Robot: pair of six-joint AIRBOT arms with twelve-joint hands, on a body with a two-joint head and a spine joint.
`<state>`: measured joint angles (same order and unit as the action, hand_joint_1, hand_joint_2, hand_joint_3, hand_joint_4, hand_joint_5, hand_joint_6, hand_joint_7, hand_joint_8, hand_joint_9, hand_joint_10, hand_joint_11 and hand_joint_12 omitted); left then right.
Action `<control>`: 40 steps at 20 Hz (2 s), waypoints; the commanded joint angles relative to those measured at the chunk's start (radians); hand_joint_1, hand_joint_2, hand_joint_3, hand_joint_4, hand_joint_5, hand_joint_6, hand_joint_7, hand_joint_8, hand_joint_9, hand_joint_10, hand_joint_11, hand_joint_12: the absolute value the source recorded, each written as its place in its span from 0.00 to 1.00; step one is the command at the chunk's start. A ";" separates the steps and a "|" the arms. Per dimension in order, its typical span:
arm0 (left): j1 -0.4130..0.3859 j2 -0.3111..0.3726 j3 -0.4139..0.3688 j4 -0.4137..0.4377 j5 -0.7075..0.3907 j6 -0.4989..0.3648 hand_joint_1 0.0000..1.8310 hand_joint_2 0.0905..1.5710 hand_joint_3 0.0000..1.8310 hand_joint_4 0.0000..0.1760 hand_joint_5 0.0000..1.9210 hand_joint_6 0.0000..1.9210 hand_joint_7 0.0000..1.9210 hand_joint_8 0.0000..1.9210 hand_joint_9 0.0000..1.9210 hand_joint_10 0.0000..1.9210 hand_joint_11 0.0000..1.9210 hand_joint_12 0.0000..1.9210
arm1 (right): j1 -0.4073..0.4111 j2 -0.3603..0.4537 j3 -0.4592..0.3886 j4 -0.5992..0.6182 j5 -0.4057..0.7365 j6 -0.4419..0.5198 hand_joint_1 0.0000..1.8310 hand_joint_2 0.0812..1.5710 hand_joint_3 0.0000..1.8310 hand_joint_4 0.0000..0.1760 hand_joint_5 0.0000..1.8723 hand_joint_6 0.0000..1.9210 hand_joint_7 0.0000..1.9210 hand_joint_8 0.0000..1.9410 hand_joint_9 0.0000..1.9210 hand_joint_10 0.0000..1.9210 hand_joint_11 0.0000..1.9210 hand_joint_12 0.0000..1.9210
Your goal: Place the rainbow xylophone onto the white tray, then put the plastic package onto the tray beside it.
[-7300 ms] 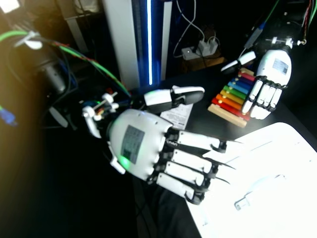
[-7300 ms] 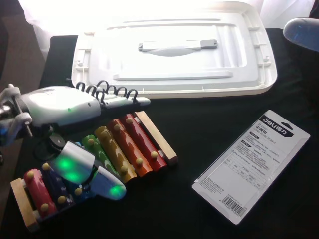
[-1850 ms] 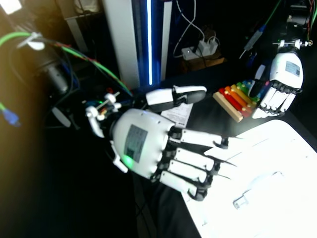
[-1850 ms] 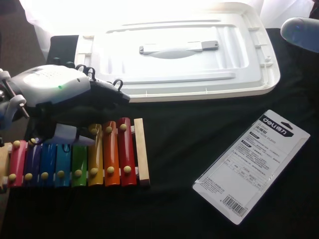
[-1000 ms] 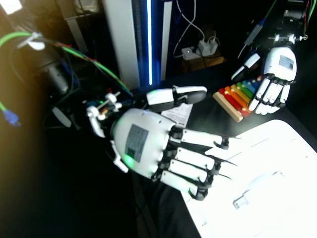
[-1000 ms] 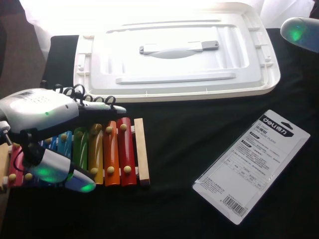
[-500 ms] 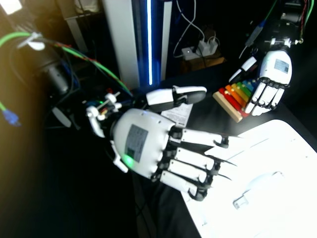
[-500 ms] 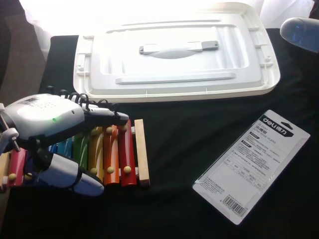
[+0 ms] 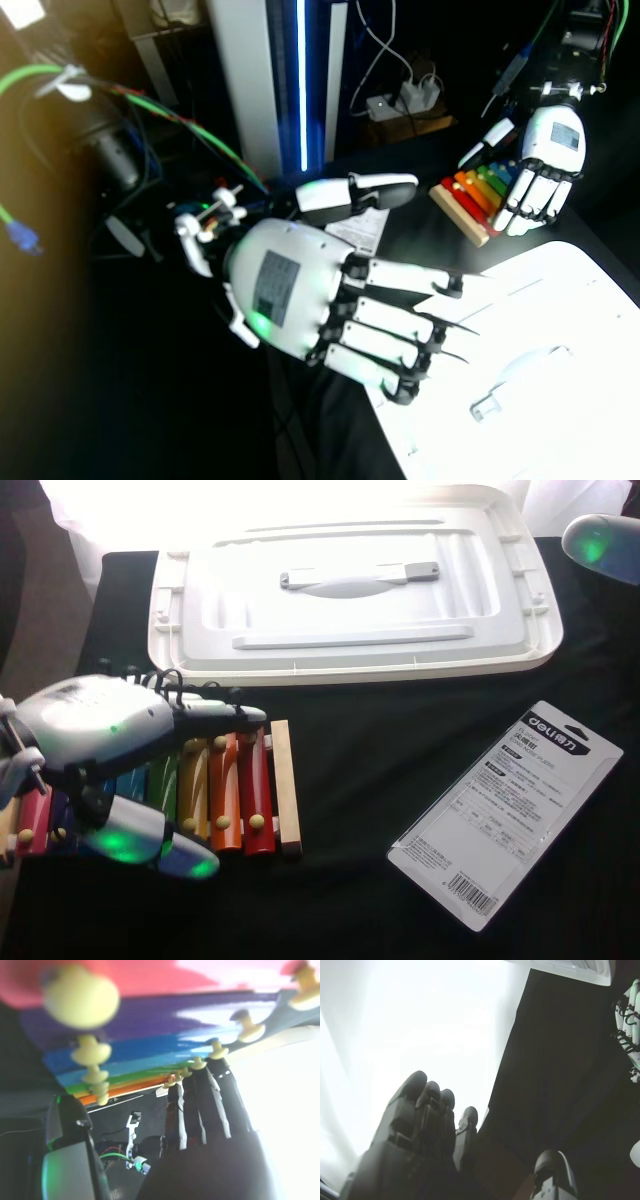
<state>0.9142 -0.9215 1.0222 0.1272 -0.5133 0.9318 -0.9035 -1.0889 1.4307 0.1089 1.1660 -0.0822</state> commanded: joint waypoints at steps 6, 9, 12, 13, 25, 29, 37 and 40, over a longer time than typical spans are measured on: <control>0.010 -0.031 -0.008 0.038 0.045 -0.002 0.39 0.42 0.00 1.00 0.01 0.00 0.03 0.00 0.04 0.00 0.00 0.12 | 0.007 0.001 0.000 0.026 0.120 0.011 0.22 0.56 0.00 1.00 0.15 0.00 0.13 0.00 0.10 0.00 0.00 0.33; 0.012 -0.048 0.003 0.039 0.057 -0.002 0.41 0.41 0.00 0.93 0.03 0.00 0.05 0.00 0.07 0.00 0.01 0.16 | 0.007 0.001 0.000 0.026 0.120 0.011 0.20 0.57 0.00 1.00 0.15 0.00 0.13 0.00 0.11 0.00 0.00 0.33; 0.012 -0.065 0.019 0.038 0.064 -0.003 0.44 0.41 0.00 0.79 0.05 0.00 0.10 0.01 0.12 0.01 0.05 0.18 | 0.007 0.001 0.001 0.025 0.120 0.011 0.21 0.57 0.00 1.00 0.15 0.00 0.12 0.00 0.11 0.00 0.00 0.32; 0.012 -0.067 0.023 0.035 0.064 -0.003 0.45 0.42 0.00 0.73 0.07 0.00 0.12 0.00 0.15 0.01 0.06 0.19 | 0.007 0.001 0.001 0.024 0.120 0.011 0.21 0.56 0.00 1.00 0.15 0.00 0.13 0.00 0.11 0.00 0.00 0.32; 0.008 -0.087 0.091 -0.039 0.040 -0.003 0.58 0.62 0.00 0.11 0.28 0.01 0.36 0.01 0.42 0.02 0.21 0.57 | 0.007 0.001 0.001 0.019 0.120 0.011 0.21 0.57 0.00 1.00 0.17 0.00 0.15 0.00 0.13 0.00 0.00 0.36; 0.006 -0.083 0.092 -0.049 0.019 -0.003 0.61 0.65 0.00 0.06 0.31 0.00 0.39 0.00 0.46 0.03 0.26 0.58 | 0.007 0.000 0.001 0.018 0.120 0.011 0.21 0.57 0.00 1.00 0.17 0.00 0.15 0.00 0.12 0.00 0.00 0.36; -0.020 -0.041 0.071 -0.062 -0.058 -0.003 0.57 0.65 0.00 0.15 0.27 0.00 0.37 0.00 0.41 0.00 0.20 0.50 | 0.007 0.000 0.000 0.017 0.120 0.011 0.24 0.57 0.00 0.83 0.18 0.00 0.15 0.00 0.12 0.00 0.00 0.31; -0.033 -0.026 0.065 -0.062 -0.083 -0.003 0.53 0.64 0.00 0.29 0.24 0.00 0.36 0.00 0.38 0.00 0.16 0.47 | 0.007 0.000 0.000 0.017 0.120 0.011 0.23 0.57 0.00 0.81 0.18 0.00 0.14 0.00 0.11 0.00 0.00 0.32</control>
<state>0.8867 -0.9489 1.0851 0.0746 -0.5541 0.9287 -0.9035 -1.0904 1.4311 0.0990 1.1660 -0.0822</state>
